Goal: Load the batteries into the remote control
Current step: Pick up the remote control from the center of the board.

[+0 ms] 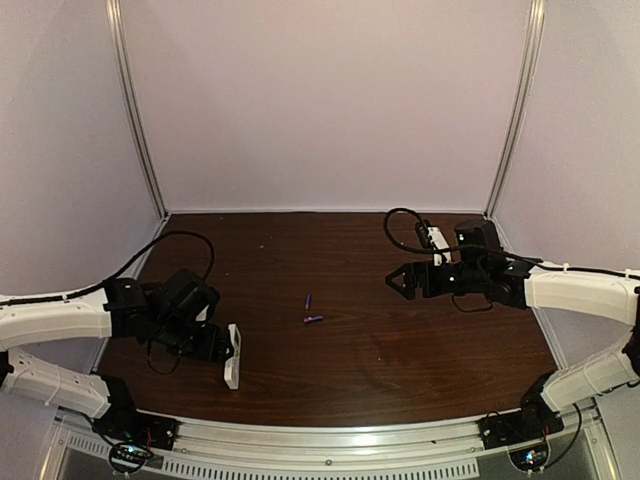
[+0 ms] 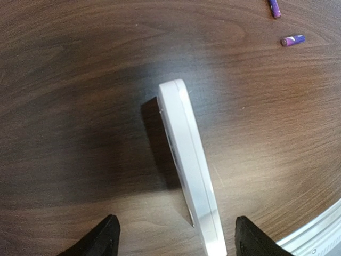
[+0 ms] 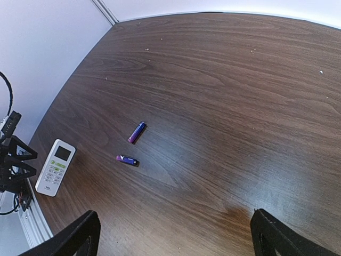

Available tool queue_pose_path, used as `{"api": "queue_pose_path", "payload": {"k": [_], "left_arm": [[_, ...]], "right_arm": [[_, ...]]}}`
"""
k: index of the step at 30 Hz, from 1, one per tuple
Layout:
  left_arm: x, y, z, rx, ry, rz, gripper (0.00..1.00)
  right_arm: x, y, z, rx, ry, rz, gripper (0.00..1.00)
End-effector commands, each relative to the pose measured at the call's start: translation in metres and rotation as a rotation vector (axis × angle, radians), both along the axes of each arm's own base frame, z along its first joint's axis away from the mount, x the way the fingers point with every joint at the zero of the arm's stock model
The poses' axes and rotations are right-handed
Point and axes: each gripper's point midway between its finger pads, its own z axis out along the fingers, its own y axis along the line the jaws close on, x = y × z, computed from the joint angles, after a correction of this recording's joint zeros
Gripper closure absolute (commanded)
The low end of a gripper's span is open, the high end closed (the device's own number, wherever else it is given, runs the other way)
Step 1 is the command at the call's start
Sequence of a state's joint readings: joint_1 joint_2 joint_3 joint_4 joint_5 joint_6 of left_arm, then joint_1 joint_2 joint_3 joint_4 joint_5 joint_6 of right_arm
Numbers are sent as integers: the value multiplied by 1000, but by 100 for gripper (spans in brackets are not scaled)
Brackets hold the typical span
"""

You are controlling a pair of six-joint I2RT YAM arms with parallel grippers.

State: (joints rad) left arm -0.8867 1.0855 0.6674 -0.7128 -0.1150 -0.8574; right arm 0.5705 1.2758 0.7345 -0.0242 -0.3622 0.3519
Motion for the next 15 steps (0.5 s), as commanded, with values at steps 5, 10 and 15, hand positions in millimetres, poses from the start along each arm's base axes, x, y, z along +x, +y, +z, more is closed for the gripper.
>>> {"api": "queue_pose_path", "payload": {"k": [5, 10, 15], "left_arm": [[-4, -3, -16, 15, 27, 6, 33], [-5, -14, -23, -33, 48, -9, 42], [-7, -20, -29, -60, 61, -11, 45]], "right_arm": [[6, 0, 9, 22, -20, -16, 0], [6, 1, 6, 18, -15, -14, 0], [6, 0, 6, 14, -17, -15, 0]]}}
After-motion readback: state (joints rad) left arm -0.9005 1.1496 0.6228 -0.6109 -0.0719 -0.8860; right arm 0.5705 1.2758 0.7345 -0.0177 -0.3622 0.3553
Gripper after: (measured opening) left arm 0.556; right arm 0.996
